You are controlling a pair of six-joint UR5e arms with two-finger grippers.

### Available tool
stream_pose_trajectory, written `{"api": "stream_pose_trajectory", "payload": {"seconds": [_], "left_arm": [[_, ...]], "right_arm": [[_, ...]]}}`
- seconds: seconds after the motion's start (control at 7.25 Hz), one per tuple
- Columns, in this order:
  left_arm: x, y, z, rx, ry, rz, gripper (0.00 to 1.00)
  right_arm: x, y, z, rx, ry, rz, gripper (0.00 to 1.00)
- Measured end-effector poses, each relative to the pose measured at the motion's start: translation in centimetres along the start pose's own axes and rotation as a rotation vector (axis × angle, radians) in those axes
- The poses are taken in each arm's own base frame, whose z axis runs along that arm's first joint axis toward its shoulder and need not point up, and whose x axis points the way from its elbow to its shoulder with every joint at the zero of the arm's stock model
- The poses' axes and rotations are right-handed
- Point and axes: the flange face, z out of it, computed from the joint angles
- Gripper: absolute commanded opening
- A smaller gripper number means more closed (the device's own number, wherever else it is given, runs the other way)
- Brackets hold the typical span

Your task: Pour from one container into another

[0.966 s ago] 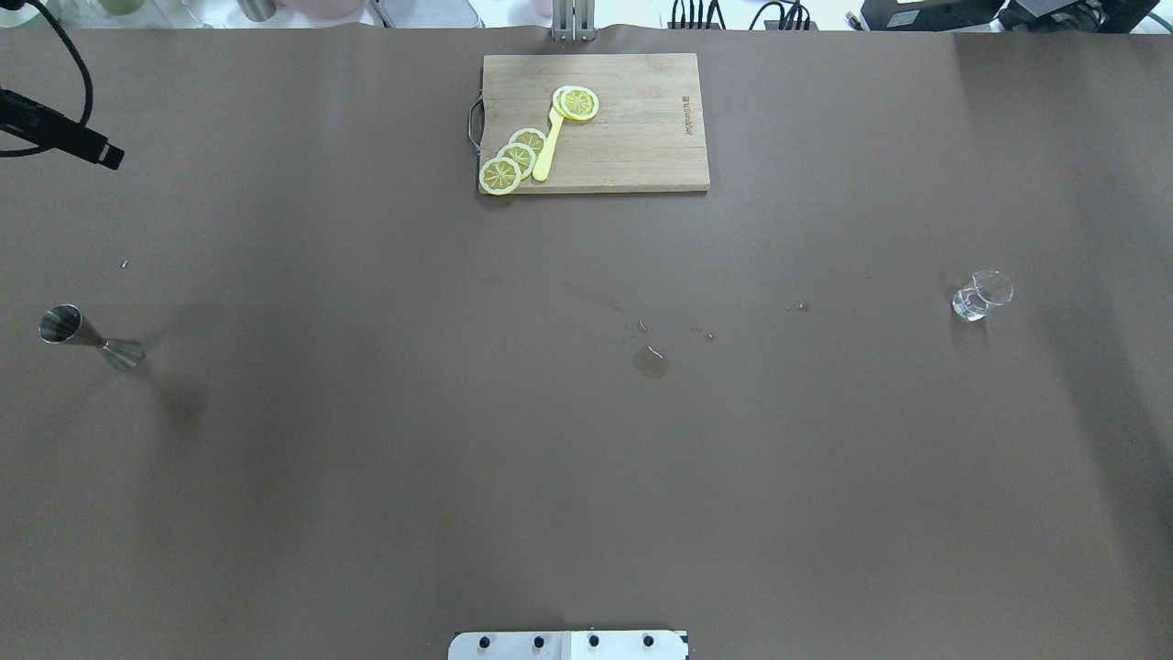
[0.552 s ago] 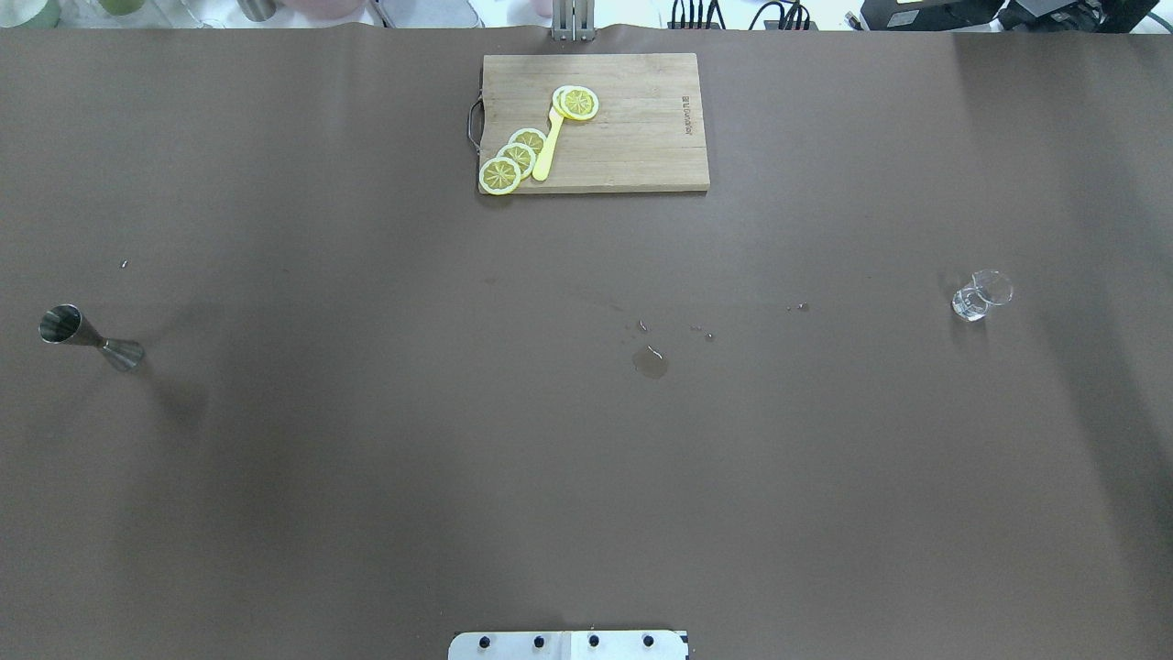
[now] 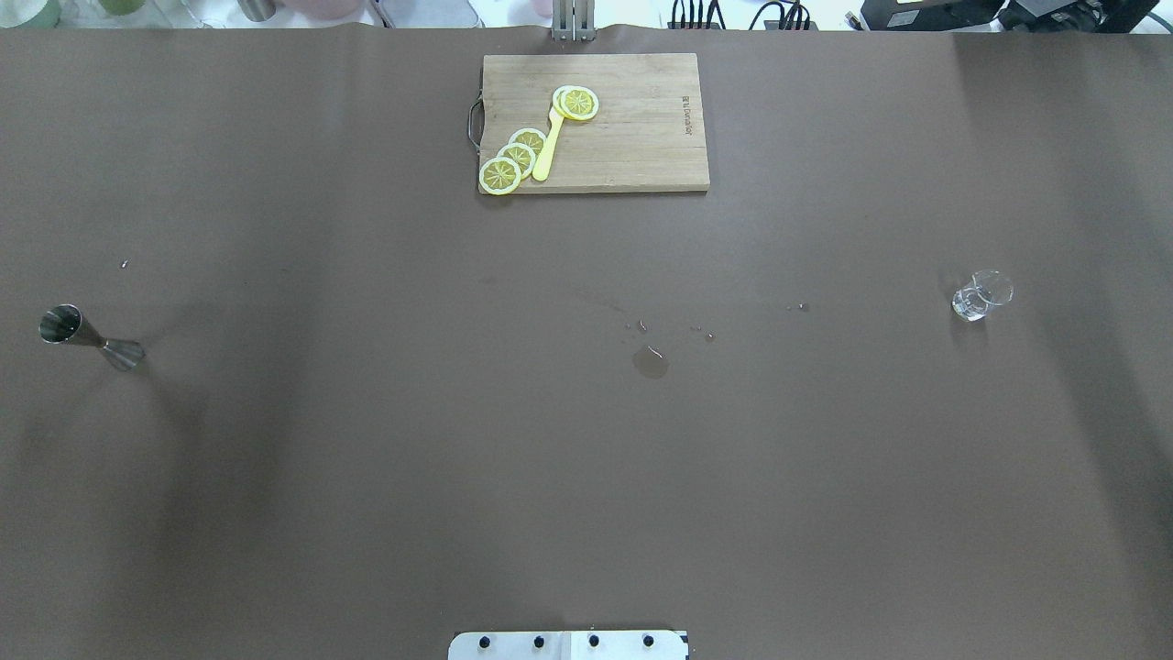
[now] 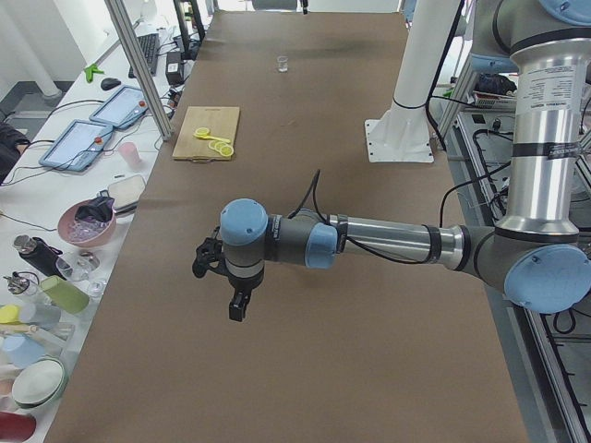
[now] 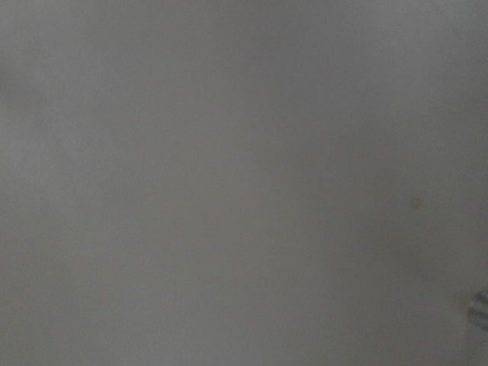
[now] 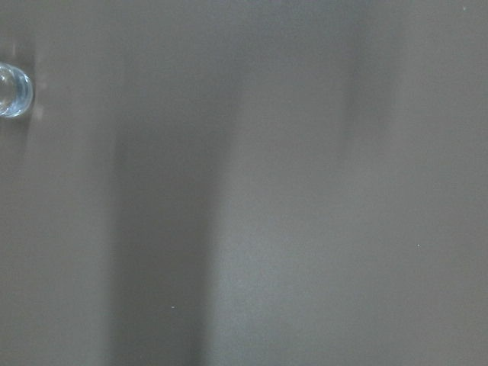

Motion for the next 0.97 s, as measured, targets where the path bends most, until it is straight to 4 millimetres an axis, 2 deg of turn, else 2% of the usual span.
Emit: {"api": "stream_pose_trajectory", "payload": {"seconds": [0.14, 0.28, 0.41, 0.97], "left_arm": [[-0.9, 2.5, 1.2, -0.024, 0.029, -0.035, 0.99], [-1.5, 4.2, 1.9, -0.039, 0.046, -0.058, 0.99], [-1.8, 5.0, 2.1, -0.045, 0.052, -0.071, 0.99], [-2.0, 5.3, 1.9, -0.04, 0.056, -0.076, 0.99]], "right_arm": [[0.0, 0.0, 0.0, -0.001, 0.0, 0.0, 1.0], [0.0, 0.0, 0.0, -0.001, 0.0, 0.0, 1.0], [0.0, 0.0, 0.0, -0.001, 0.0, -0.001, 1.0], [-0.1, 0.0, 0.0, 0.0, 0.0, -0.003, 1.0]]}}
